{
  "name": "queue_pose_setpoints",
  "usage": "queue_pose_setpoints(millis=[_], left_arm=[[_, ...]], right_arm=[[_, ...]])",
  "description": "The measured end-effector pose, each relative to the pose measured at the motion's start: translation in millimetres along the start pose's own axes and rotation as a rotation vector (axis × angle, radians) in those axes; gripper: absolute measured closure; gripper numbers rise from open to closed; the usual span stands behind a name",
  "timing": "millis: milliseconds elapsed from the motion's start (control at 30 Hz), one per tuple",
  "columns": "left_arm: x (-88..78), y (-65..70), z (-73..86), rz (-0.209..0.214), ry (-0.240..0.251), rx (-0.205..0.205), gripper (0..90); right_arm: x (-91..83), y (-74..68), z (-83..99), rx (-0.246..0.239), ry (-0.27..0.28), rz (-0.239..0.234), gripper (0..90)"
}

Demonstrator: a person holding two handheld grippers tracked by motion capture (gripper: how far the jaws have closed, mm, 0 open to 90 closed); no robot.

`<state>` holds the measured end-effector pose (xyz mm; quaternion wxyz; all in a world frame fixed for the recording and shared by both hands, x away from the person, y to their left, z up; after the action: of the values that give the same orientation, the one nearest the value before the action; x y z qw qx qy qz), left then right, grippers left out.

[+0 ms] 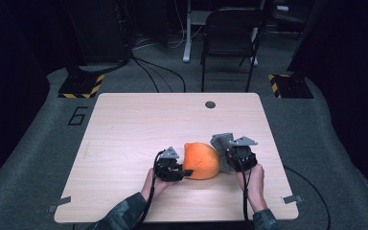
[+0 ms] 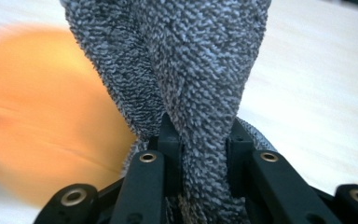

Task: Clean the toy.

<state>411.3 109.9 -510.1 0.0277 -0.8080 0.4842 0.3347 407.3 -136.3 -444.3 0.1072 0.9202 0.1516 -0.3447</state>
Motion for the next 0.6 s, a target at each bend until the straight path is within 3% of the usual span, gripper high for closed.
queue_pose_setpoints(millis=[33, 100, 200, 433, 600], left_arm=[[0.1, -0.3, 0.0, 0.0, 0.0, 0.002, 66.8], [0.3, -0.2, 0.3, -0.003, -0.002, -0.004, 66.6], [0.6, -1.5, 0.9, -0.001, -0.002, -0.004, 66.3], [1.6, -0.2, 0.0, -0.007, 0.005, 0.033, 62.1], [-0.4, -2.5, 0.2, -0.003, 0.009, 0.082, 50.3]], right_arm=[[-5.5, -6.4, -4.1, -0.019, 0.031, -0.025, 74.0], [-3.5, -27.0, -5.7, -0.067, 0.011, -0.052, 74.1], [3.9, -33.4, -4.1, -0.078, -0.002, -0.039, 74.2], [18.6, -31.0, 5.3, -0.077, -0.02, -0.018, 74.9], [19.2, -30.0, 5.3, -0.08, -0.015, -0.016, 74.9]])
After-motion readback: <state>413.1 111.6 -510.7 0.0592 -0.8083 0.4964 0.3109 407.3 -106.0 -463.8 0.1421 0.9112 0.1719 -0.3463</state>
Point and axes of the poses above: each handheld gripper's, and its own axes: x roughly forward along the jaws, z roughly out of its underside, y roughly to its right, the point moved 2 cm from there along x, roughly forward along the jaws
